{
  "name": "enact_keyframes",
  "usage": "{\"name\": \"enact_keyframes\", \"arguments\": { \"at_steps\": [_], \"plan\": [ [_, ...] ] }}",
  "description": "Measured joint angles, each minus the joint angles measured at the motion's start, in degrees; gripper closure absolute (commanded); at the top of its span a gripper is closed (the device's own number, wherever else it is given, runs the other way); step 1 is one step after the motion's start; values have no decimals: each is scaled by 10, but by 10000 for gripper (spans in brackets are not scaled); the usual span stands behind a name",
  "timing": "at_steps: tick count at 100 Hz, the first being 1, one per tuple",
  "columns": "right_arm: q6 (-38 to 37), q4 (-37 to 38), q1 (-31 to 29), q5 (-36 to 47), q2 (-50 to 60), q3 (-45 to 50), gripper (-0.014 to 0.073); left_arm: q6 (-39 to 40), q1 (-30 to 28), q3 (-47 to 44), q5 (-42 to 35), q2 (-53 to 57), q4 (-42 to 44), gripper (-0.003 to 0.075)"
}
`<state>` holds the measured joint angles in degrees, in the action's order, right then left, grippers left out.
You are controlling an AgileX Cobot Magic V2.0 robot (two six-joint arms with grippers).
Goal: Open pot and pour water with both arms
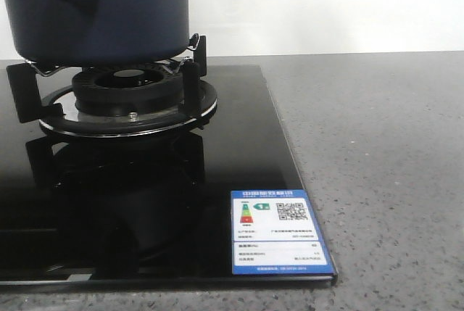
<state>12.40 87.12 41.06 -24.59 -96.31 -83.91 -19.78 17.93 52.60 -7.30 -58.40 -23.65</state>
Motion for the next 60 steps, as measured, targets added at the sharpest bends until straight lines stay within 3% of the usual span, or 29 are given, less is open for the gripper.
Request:
{"name": "enact_keyframes", "arguments": {
  "at_steps": [60],
  "plan": [
    [2, 24, 0, 16, 0, 0, 154, 0, 0, 0, 0, 0, 1, 348]
  ]
}}
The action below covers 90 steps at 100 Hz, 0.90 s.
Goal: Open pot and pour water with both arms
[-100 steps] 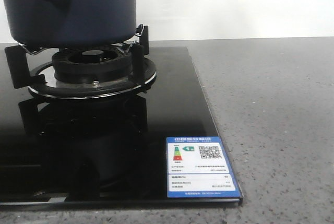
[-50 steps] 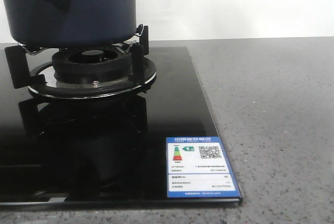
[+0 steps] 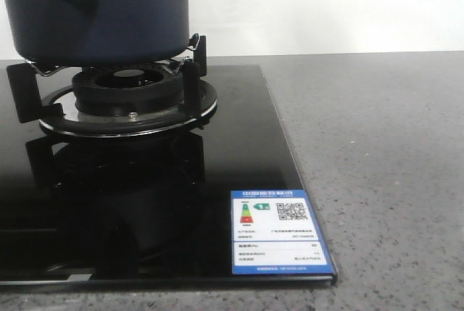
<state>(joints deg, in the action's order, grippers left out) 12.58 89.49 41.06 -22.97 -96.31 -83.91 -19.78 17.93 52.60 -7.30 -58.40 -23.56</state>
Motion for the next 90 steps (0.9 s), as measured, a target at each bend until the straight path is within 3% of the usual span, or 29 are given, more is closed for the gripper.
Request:
{"name": "enact_keyframes", "arguments": {
  "at_steps": [51, 90],
  "plan": [
    [-6, 0, 0, 1, 0, 0, 154, 0, 0, 0, 0, 0, 0, 348],
    [-222, -5, -2, -48, 0, 0, 154, 0, 0, 0, 0, 0, 0, 348]
  ]
}}
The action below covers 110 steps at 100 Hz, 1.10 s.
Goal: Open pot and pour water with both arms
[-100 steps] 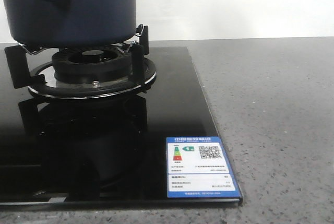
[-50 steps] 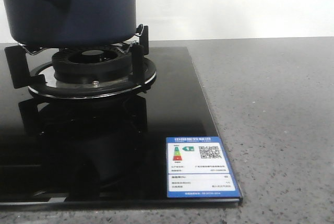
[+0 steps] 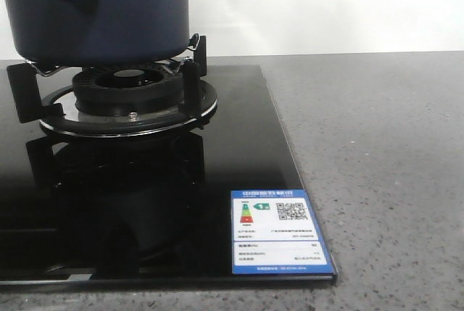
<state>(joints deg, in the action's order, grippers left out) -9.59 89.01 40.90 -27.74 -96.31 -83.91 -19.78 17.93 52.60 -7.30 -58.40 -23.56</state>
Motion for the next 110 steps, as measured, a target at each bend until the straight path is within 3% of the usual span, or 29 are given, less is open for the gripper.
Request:
{"name": "enact_keyframes", "arguments": {
  "at_steps": [23, 41, 60, 93, 110],
  "plan": [
    [-109, -110, -51, -7, 23, 0, 154, 0, 0, 0, 0, 0, 0, 348],
    [-121, -254, -122, 7, 74, 8, 154, 0, 0, 0, 0, 0, 0, 348],
    [-138, -362, -195, 86, 136, 74, 154, 0, 0, 0, 0, 0, 0, 348],
    [-256, -384, -316, 277, 235, 255, 154, 0, 0, 0, 0, 0, 0, 348],
    [-279, -394, -381, 374, 275, 356, 154, 0, 0, 0, 0, 0, 0, 348]
  ]
}}
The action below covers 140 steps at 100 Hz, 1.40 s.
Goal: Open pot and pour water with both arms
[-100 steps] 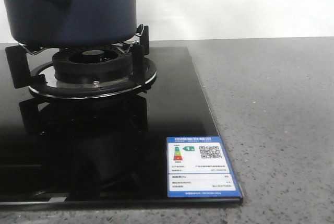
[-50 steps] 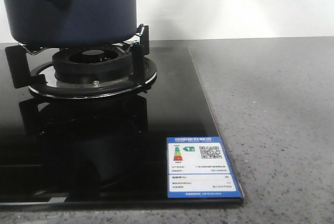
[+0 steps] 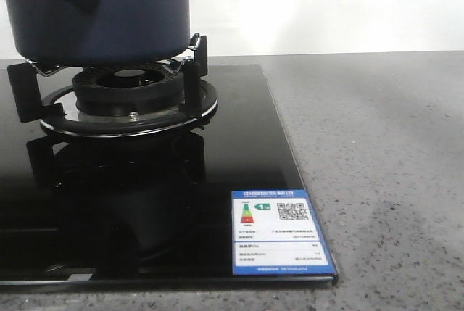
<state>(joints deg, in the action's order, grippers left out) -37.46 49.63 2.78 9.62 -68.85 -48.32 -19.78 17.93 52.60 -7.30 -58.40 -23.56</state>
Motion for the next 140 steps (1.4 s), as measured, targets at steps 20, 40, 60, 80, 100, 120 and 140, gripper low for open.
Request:
{"name": "enact_keyframes", "arguments": {
  "at_steps": [20, 40, 60, 80, 100, 120, 140],
  "plan": [
    [-5, -3, -72, 114, 11, 108, 154, 0, 0, 0, 0, 0, 0, 348],
    [0, -8, -154, 225, 6, 181, 154, 0, 0, 0, 0, 0, 0, 348],
    [6, -12, -184, 249, -29, 198, 154, 0, 0, 0, 0, 0, 0, 348],
    [37, -12, -186, 266, -72, 198, 154, 0, 0, 0, 0, 0, 0, 348],
    [63, -13, -186, 278, -107, 198, 154, 0, 0, 0, 0, 0, 0, 348],
    [80, -13, -186, 282, -115, 198, 154, 0, 0, 0, 0, 0, 0, 348],
    [85, -13, -186, 284, -119, 198, 154, 0, 0, 0, 0, 0, 0, 348]
  ]
}}
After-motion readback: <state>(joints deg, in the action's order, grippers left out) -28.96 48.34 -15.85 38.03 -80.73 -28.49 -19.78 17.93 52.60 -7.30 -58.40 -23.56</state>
